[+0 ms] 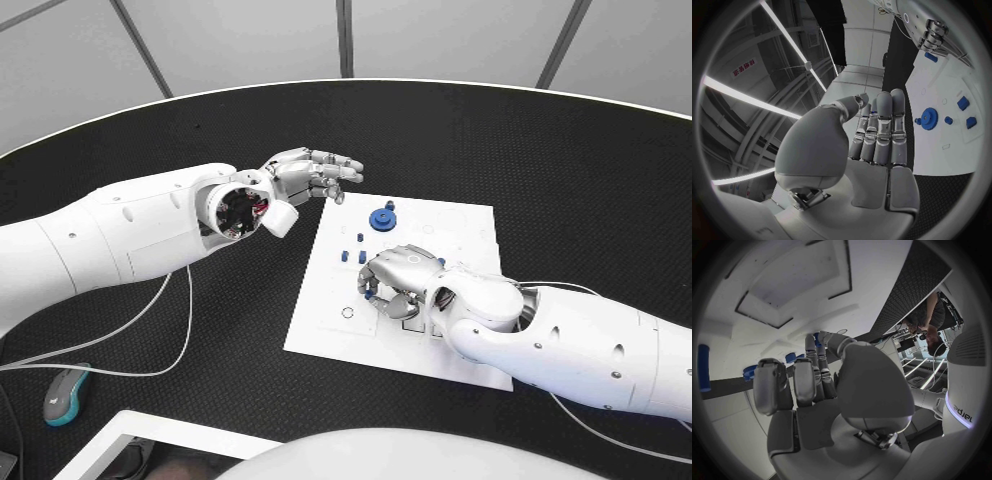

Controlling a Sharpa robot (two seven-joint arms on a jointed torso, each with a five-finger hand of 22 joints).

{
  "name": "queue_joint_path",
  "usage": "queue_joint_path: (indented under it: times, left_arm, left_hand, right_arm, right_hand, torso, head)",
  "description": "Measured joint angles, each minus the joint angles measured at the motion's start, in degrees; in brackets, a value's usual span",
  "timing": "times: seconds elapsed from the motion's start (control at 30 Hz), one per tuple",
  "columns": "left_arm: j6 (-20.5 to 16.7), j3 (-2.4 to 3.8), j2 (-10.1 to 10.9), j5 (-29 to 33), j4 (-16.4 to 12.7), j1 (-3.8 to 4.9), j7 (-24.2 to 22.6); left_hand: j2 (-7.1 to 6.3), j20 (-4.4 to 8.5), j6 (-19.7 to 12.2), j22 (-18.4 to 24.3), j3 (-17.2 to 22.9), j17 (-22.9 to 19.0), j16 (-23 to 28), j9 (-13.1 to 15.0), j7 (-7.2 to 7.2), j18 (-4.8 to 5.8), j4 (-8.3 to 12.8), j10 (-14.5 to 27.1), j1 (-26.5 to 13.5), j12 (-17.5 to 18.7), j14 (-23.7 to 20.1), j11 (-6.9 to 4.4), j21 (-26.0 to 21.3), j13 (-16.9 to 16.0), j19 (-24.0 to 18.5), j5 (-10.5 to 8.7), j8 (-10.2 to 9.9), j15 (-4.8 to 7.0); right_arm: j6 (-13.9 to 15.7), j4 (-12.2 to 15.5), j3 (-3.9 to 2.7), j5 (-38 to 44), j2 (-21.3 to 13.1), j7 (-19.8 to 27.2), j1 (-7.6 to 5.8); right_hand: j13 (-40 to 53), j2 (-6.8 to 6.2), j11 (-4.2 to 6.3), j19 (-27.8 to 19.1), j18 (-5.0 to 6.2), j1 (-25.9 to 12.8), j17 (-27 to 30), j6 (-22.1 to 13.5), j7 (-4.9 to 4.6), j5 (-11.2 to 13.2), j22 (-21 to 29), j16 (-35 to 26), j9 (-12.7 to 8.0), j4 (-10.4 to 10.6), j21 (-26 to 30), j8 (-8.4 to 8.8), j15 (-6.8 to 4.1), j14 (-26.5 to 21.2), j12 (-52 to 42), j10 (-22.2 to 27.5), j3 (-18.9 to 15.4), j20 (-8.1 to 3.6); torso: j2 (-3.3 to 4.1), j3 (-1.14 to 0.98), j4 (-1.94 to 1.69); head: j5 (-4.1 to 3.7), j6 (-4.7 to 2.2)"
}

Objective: Assemble the parts on the task board

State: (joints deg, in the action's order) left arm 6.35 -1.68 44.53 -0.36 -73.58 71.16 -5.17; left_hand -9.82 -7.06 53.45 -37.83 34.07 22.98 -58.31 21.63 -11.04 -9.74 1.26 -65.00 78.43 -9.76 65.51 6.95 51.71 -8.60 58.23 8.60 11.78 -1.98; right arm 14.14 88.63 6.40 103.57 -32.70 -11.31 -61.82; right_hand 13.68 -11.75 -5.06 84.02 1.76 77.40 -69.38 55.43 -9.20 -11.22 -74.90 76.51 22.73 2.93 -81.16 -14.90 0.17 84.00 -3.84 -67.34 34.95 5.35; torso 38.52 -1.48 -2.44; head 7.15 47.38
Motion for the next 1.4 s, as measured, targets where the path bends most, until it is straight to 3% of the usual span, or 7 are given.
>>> queue_joint_path:
  times: [0.33, 0.47, 0.73, 0.9, 1.07, 1.23, 1.4]
  left_arm:
    - [0.0, 0.00, 0.1, 0.0, 0.1, 0.00, 0.1]
    - [0.0, 0.00, 0.2, 0.0, 0.1, 0.00, 0.1]
    - [0.0, -0.01, 0.3, 0.0, 0.2, 0.00, 0.1]
    - [0.1, -0.01, 0.3, 0.0, 0.4, 0.00, 0.1]
    - [0.2, -0.01, 0.3, 0.0, 0.5, -0.01, 0.1]
    - [0.3, -0.01, 0.3, 0.0, 0.5, -0.01, 0.0]
    - [0.3, -0.02, 0.3, 0.0, 0.6, -0.02, 0.0]
  left_hand:
    - [0.22, 0.00, 0.0, 0.0, -0.2, 0.0, 0.2, 0.0, 0.00, 0.01, -0.2, 0.0, -0.2, 0.0, 0.0, 0.00, 0.0, 0.0, 0.0, 0.00, 0.0, 0.00]
    - [0.22, 0.00, 0.0, 0.0, -0.2, 0.0, 0.2, 0.0, 0.00, 0.00, -0.2, 0.0, -0.2, 0.0, 0.0, 0.00, 0.0, 0.0, 0.0, 0.00, 0.0, 0.00]
    - [0.22, 0.00, 0.0, 0.0, -0.2, 0.0, 0.2, 0.0, 0.00, 0.00, -0.2, 0.0, -0.2, 0.0, 0.0, 0.00, 0.0, 0.0, 0.0, 0.00, 0.0, 0.00]
    - [0.22, 0.00, 0.0, 0.0, -0.2, 0.0, 0.2, 0.0, 0.00, 0.01, -0.2, 0.0, -0.2, 0.0, 0.0, 0.00, 0.0, 0.0, 0.0, 0.00, 0.0, 0.00]
    - [0.22, 0.00, 0.0, 0.0, -0.2, 0.0, 0.2, 0.0, 0.00, 0.01, -0.2, 0.0, -0.2, 0.0, 0.0, 0.00, 0.0, 0.0, 0.0, 0.00, 0.0, 0.00]
    - [0.22, 0.00, 0.0, 0.0, -0.2, 0.0, 0.2, 0.0, 0.00, 0.01, -0.2, 0.0, -0.2, 0.0, 0.0, 0.00, 0.0, 0.0, 0.0, 0.00, 0.0, 0.00]
    - [0.22, 0.00, 0.0, 0.1, -0.2, -0.1, 0.2, 0.0, 0.00, 0.01, -0.2, 0.0, -0.2, 0.0, 0.0, 0.00, 0.0, 0.0, 0.0, 0.00, 0.0, 0.00]
  right_arm:
    - [0.2, 0.6, 0.01, 0.0, -0.9, 0.2, 0.00]
    - [1.0, 1.4, 0.01, 0.0, -1.7, 0.0, 0.00]
    - [4.6, 5.3, -0.10, 0.0, -5.3, -1.0, -0.04]
    - [6.7, 8.4, -0.80, 0.0, -8.5, -2.0, -0.29]
    - [7.1, 10.9, -1.84, -0.3, -12.1, -3.4, -1.49]
    - [5.7, 11.3, -2.29, -1.8, -15.4, -4.4, -3.70]
    - [3.6, 10.0, -2.42, -2.4, -17.5, -5.0, -5.32]
  right_hand:
    - [0.0, -1.40, 1.15, 0.0, 0.01, -1.4, 1.4, -1.5, -0.30, 0.0, 0.0, -0.7, -0.7, 0.5, 4.5, 1.30, 0.42, 0.0, 0.3, 2.7, -0.2, 0.80]
    - [-2.6, -1.70, -1.36, 0.0, 0.52, -1.7, 2.0, -1.6, -0.41, 0.0, 0.0, -0.9, -0.7, 0.6, 6.3, 1.64, 0.63, 0.2, 0.1, 6.3, -0.3, 0.80]
    - [-2.5, -1.70, -1.15, 0.0, 0.92, -1.7, 2.1, -1.8, -0.20, 0.0, 0.0, -0.9, -0.8, 0.7, 6.7, 1.69, 0.63, 0.2, 0.1, 6.6, -0.3, 0.79]
    - [-2.5, -1.70, -1.16, 0.0, 0.91, -1.7, 2.1, -2.2, -0.20, 0.0, 0.0, -0.9, -1.0, 0.7, 6.7, 1.91, 0.63, 0.2, -0.2, 6.6, -0.3, 0.79]
    - [-2.5, -2.23, -0.78, 0.0, 0.91, -2.2, 2.0, -2.2, -0.20, 0.0, 0.0, -0.9, -1.0, 1.4, 6.7, 1.91, 0.63, 0.2, -1.0, 5.8, -1.1, 0.79]
    - [-2.9, -2.68, -0.76, 0.0, 0.91, -2.7, 2.0, -2.7, 0.23, 0.5, 0.0, -0.9, -1.2, 1.9, 7.2, 2.41, 0.62, 0.2, -1.0, 5.8, -2.3, 0.79]
    - [-3.7, -3.43, -0.38, 0.0, 0.95, -2.4, 2.5, -3.4, 1.76, 1.4, 0.0, -0.9, -1.7, 3.2, 9.7, 3.42, 0.63, 0.2, -1.5, 7.1, -5.7, 0.79]
  torso:
    - [-0.01, -0.04, 0.02]
    - [-0.01, -0.03, 0.02]
    - [-0.07, 0.00, 0.08]
    - [-0.17, 0.01, 0.21]
    - [-0.29, 0.04, 0.35]
    - [-0.43, 0.08, 0.49]
    - [-0.55, 0.12, 0.64]
  head:
    - [-0.15, -0.14]
    - [-0.29, -0.20]
    - [-0.74, -0.50]
    - [-1.28, -0.99]
    - [-2.16, -1.64]
    - [-3.41, -2.53]
    - [-4.16, -3.08]
